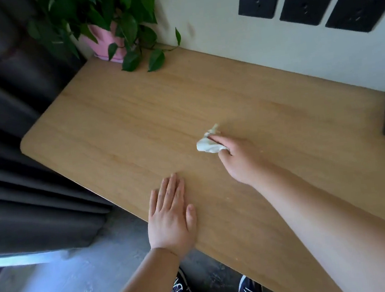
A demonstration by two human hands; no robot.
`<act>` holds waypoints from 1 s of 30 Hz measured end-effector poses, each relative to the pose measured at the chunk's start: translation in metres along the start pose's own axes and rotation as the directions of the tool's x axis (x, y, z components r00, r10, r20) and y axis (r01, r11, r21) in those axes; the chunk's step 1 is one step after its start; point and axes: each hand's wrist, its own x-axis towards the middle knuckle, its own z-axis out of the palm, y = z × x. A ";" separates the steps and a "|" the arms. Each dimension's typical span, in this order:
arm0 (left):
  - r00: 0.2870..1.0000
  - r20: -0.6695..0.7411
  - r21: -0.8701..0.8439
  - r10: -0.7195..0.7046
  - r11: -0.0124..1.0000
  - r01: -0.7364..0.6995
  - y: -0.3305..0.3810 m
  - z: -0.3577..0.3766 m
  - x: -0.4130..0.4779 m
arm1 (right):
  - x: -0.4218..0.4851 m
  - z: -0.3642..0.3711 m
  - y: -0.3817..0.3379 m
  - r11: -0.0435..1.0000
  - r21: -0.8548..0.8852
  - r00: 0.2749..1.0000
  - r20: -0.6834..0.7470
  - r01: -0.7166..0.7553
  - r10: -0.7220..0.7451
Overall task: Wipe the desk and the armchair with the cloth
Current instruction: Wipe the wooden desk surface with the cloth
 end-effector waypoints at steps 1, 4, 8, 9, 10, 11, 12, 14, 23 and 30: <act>1.000 -0.005 0.014 0.003 1.000 -0.003 -0.002 0.002 -0.001 | 0.002 0.008 0.001 0.984 -0.134 0.991 0.071 0.119 -0.110; 1.000 -0.027 -0.020 0.006 1.000 -0.007 -0.005 0.006 -0.001 | -0.016 0.022 0.008 0.921 -0.228 0.943 0.185 0.315 -0.277; 0.998 -0.040 -0.091 0.045 0.995 -0.048 -0.005 0.001 -0.003 | -0.067 0.023 0.017 0.915 -0.103 0.879 0.336 0.391 -0.338; 0.998 -0.045 -0.108 0.054 0.992 -0.059 -0.004 -0.001 -0.004 | -0.081 0.022 0.016 0.909 -0.090 0.865 0.356 0.407 -0.353; 0.997 -0.046 -0.121 0.067 0.990 -0.072 -0.003 -0.001 -0.005 | -0.094 0.020 0.015 0.908 -0.082 0.859 0.371 0.410 -0.354; 0.995 -0.045 -0.128 0.085 0.988 -0.090 -0.001 0.000 -0.007 | -0.104 0.017 0.014 0.917 -0.060 0.857 0.384 0.395 -0.344; 0.994 -0.041 -0.130 0.106 0.985 -0.111 0.003 0.002 -0.011 | -0.112 0.013 0.013 0.932 -0.025 0.859 0.397 0.362 -0.323; 0.991 -0.023 -0.141 0.135 0.981 -0.137 0.017 0.010 -0.022 | -0.121 0.005 0.011 0.979 0.111 0.902 0.383 0.168 -0.198; 0.999 0.014 -0.017 -0.029 0.999 0.029 0.058 0.040 -0.029 | -0.052 -0.134 0.063 0.872 0.314 0.789 -0.387 -0.375 0.478; 1.000 -0.003 0.021 -0.023 1.000 0.023 0.059 0.039 -0.028 | 0.005 -0.176 0.126 0.897 -0.197 0.877 -0.371 -0.396 0.306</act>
